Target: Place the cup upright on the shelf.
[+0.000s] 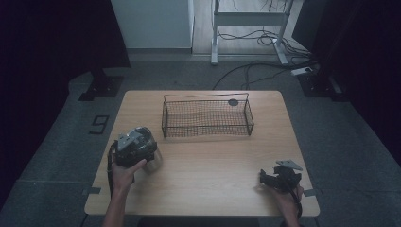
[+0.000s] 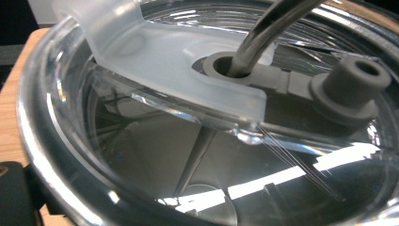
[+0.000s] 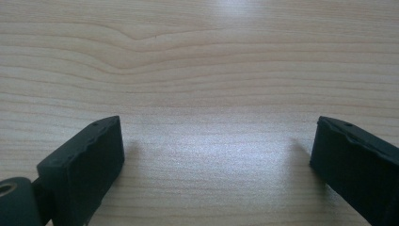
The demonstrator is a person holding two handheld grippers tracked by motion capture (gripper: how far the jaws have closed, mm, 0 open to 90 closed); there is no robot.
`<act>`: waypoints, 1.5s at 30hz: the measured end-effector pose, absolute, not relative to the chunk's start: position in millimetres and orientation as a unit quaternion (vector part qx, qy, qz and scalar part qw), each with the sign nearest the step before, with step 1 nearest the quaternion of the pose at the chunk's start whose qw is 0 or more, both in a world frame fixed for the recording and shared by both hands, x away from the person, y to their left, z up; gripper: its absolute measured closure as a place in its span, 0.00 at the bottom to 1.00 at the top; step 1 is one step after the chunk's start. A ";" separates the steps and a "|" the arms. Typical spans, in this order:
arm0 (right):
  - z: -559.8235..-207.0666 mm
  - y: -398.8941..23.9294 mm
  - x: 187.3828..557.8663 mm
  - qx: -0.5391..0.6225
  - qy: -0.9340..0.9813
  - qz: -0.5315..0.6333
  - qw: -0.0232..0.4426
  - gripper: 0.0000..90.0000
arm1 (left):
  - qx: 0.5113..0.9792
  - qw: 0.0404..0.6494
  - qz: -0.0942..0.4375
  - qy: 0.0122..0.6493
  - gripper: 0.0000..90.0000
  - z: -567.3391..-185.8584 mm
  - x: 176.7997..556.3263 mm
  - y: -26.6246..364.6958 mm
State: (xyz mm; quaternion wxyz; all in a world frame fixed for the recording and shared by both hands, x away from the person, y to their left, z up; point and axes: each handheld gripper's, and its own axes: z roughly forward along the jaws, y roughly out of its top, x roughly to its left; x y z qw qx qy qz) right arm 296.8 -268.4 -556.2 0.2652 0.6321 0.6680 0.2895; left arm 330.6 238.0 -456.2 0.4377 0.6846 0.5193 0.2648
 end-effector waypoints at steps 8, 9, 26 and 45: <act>-556.1 -268.4 296.8 0.632 0.668 0.290 0.265 0.03 | 0.685 0.445 0.259 0.515 0.04 -451.5 335.2 228.0; -556.1 -268.4 296.8 0.632 0.668 0.290 0.265 0.03 | 0.684 0.447 0.258 0.515 0.04 -450.8 335.9 226.7; -556.1 -269.0 297.1 0.631 0.669 0.291 0.265 0.04 | 0.688 0.460 0.255 0.500 0.04 -432.3 347.0 210.8; -556.2 -269.0 297.1 0.631 0.668 0.292 0.266 0.04 | 0.702 0.464 0.266 0.469 0.04 -395.6 359.5 189.6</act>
